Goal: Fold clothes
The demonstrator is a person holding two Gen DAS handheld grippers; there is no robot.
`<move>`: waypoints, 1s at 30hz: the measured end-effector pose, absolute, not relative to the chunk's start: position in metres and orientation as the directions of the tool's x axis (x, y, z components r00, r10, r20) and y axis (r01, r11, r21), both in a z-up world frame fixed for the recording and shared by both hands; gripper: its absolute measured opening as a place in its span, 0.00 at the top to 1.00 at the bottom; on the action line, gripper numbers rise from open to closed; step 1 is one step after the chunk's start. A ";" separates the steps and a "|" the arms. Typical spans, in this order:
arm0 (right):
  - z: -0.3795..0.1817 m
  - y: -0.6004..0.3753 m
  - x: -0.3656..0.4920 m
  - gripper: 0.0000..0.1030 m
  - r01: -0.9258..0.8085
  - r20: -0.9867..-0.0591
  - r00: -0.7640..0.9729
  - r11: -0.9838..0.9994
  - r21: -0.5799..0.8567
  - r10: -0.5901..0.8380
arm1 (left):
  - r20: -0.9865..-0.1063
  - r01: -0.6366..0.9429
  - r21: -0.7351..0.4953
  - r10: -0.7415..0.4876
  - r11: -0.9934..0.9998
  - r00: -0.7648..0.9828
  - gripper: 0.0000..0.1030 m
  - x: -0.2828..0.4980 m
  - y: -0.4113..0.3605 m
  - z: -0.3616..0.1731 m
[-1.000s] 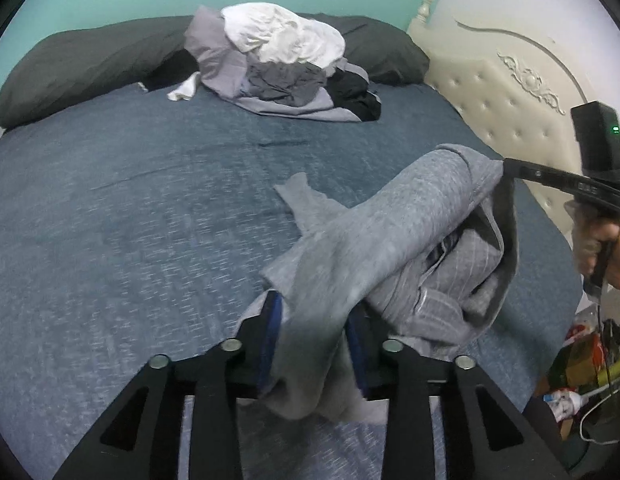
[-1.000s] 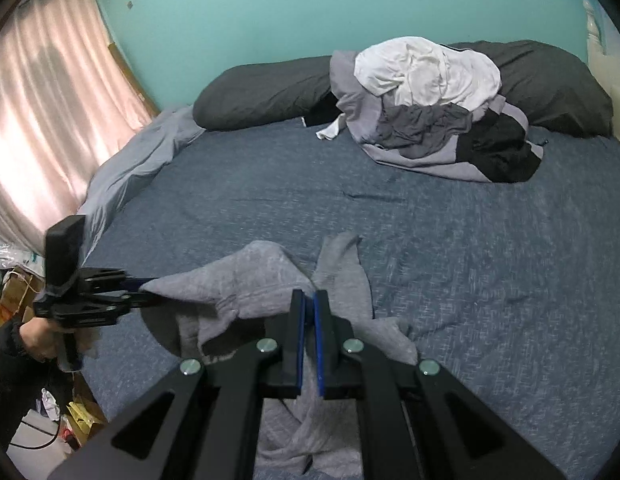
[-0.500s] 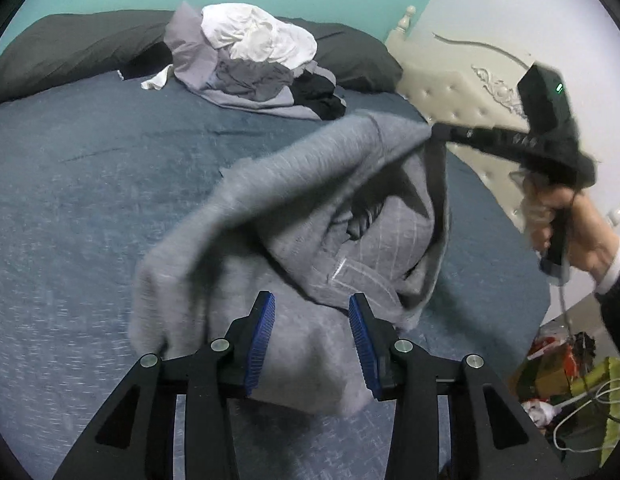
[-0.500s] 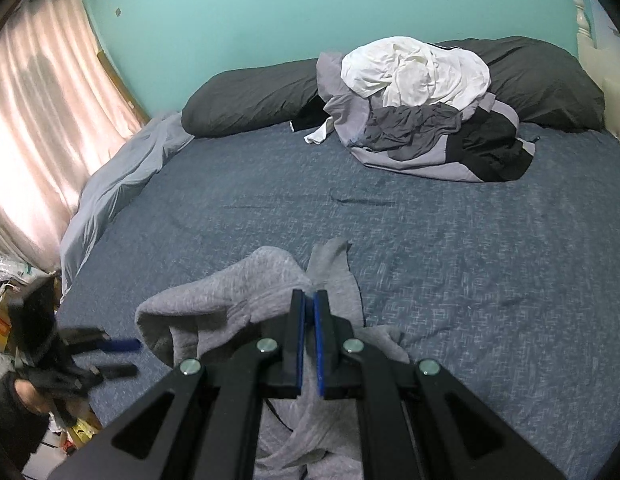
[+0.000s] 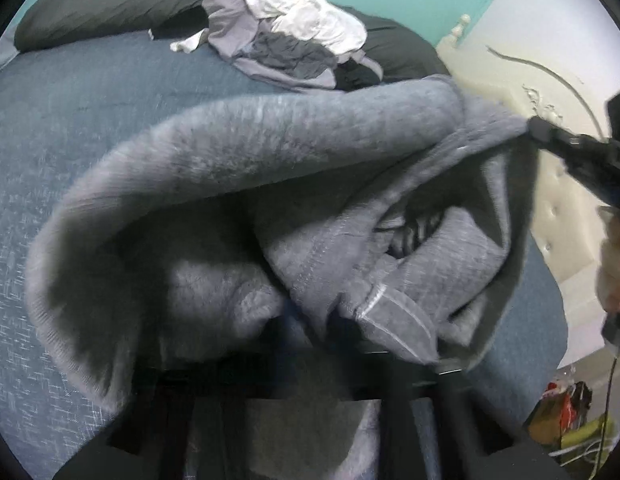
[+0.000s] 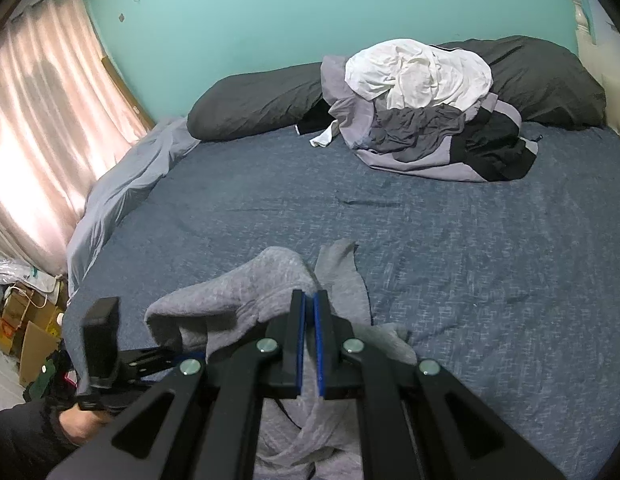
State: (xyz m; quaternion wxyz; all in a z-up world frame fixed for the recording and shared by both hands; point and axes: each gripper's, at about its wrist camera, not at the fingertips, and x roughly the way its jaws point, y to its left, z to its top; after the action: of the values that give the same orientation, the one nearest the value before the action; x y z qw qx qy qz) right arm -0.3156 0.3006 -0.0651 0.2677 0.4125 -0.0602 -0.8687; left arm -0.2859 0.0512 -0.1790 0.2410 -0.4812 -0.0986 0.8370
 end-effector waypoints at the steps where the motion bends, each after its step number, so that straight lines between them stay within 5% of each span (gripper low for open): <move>1: -0.064 0.300 -0.314 0.96 0.420 -0.682 -0.517 -0.848 0.324 -0.516 | -0.760 -0.303 -0.400 0.498 -0.865 -0.418 0.96 -0.288 0.051 -0.180; 15: -0.004 0.305 -0.296 0.96 0.443 -0.594 -0.599 -0.841 0.312 -0.536 | -0.685 -0.415 -0.245 0.460 -0.876 -0.566 0.97 -0.285 -0.007 -0.034; 30: 0.157 0.299 -0.249 0.96 0.529 -0.389 -0.705 -0.805 0.269 -0.593 | -0.496 -0.471 -0.073 0.442 -0.879 -0.747 0.97 -0.268 -0.032 0.178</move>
State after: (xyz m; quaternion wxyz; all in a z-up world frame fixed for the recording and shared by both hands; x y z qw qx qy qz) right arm -0.2486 0.2991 0.1567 0.3049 0.2340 -0.0683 -0.9206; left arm -0.2677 -0.0316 0.1778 0.2442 -0.2581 0.0286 0.9343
